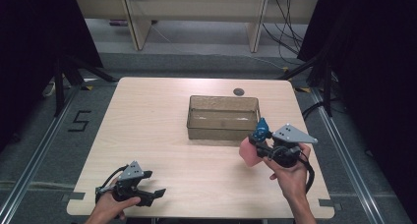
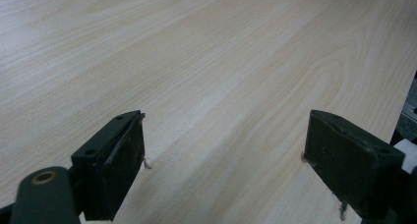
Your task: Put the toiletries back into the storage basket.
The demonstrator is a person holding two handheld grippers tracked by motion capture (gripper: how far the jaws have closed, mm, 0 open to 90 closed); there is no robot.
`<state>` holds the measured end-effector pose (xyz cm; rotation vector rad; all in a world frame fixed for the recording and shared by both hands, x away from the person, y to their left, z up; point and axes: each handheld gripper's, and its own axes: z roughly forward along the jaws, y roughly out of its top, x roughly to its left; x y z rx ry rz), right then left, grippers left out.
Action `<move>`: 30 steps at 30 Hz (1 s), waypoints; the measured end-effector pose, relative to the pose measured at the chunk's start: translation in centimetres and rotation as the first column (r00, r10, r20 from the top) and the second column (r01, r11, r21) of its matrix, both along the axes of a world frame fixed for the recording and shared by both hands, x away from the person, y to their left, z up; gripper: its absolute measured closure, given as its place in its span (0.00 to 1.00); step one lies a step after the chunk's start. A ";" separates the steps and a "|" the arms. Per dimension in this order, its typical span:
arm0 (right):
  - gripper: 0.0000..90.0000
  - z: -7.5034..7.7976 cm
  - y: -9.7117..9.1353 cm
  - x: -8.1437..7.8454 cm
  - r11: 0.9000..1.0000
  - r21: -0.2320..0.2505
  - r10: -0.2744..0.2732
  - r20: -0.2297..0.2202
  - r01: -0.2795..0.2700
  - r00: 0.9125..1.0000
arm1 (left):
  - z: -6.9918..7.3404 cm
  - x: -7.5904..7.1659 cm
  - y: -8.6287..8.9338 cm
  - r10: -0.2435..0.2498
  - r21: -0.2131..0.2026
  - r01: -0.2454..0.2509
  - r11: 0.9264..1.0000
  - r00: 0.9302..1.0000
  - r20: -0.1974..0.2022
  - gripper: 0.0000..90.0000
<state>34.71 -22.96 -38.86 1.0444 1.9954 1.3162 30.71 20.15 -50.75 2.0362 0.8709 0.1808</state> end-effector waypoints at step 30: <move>0.59 3.1 0.0 5.0 0.999 0.022 -0.038 0.019 0.038 0.999 | 0.0 0.1 0.0 0.010 -0.016 -0.010 1.000 1.000 0.007 0.17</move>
